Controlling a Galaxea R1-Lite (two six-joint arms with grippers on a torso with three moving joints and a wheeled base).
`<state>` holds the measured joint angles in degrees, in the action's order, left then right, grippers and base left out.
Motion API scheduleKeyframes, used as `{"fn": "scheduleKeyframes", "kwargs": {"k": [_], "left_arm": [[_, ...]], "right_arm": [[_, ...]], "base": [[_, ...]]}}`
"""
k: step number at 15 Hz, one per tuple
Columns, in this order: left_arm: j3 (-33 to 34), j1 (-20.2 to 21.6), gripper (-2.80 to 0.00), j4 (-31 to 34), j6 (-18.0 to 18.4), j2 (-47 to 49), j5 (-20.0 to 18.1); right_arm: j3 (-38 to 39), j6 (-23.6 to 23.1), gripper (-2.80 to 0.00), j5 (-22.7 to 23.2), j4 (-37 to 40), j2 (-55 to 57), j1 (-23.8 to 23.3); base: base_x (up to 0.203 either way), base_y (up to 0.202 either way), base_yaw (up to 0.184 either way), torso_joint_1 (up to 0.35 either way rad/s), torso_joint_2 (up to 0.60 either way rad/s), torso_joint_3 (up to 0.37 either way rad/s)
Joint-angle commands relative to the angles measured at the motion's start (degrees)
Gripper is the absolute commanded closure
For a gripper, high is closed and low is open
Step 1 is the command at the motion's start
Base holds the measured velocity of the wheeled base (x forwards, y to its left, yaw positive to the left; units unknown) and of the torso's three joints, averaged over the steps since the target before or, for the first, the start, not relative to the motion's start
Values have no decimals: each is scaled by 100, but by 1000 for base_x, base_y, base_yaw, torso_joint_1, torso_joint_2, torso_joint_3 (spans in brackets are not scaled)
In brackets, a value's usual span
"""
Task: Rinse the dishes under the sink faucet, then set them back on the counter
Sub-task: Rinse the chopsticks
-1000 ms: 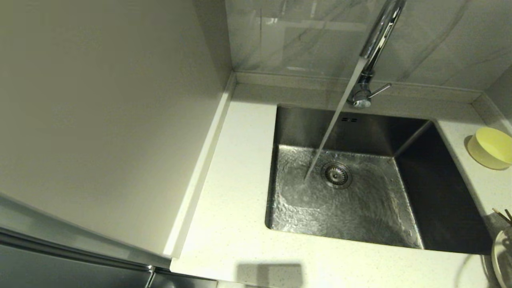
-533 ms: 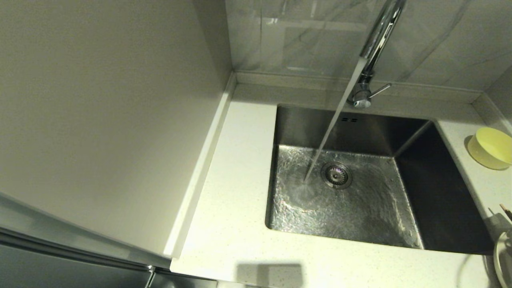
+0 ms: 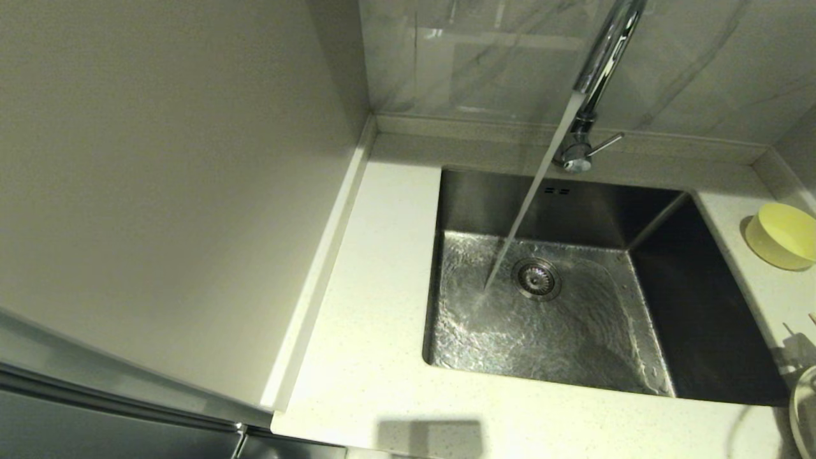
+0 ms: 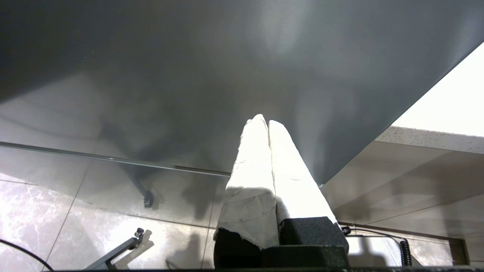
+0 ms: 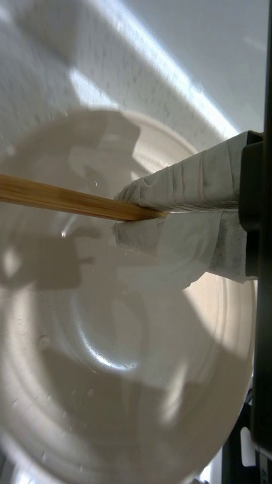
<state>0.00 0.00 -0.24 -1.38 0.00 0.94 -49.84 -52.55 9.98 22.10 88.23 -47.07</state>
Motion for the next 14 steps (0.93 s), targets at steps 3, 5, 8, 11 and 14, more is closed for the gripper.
{"fn": "scheduleKeyframes", "kwargs": {"k": [3,5,8,11,14], "left_arm": [[0,0,0,-2,-3,-9,3],[0,0,0,-2,-3,-9,3],[0,0,0,-2,-3,-9,3],[0,0,0,-2,-3,-9,3],[0,0,0,-2,-3,-9,3]], "right_arm": [[-14,-36,0,110,85,-454,25],[-36,-36,0,134,126,-676,182],[-128,-12,0,157,126,-931,711],[-211,43,0,121,74,-1114,1581],[-173,58,0,110,-542,-1238,2571]], "base": [[0,0,0,0,0,0],[0,0,0,0,0,0],[0,0,0,0,0,0],[0,0,0,0,0,0],[0,0,0,0,0,0]]}}
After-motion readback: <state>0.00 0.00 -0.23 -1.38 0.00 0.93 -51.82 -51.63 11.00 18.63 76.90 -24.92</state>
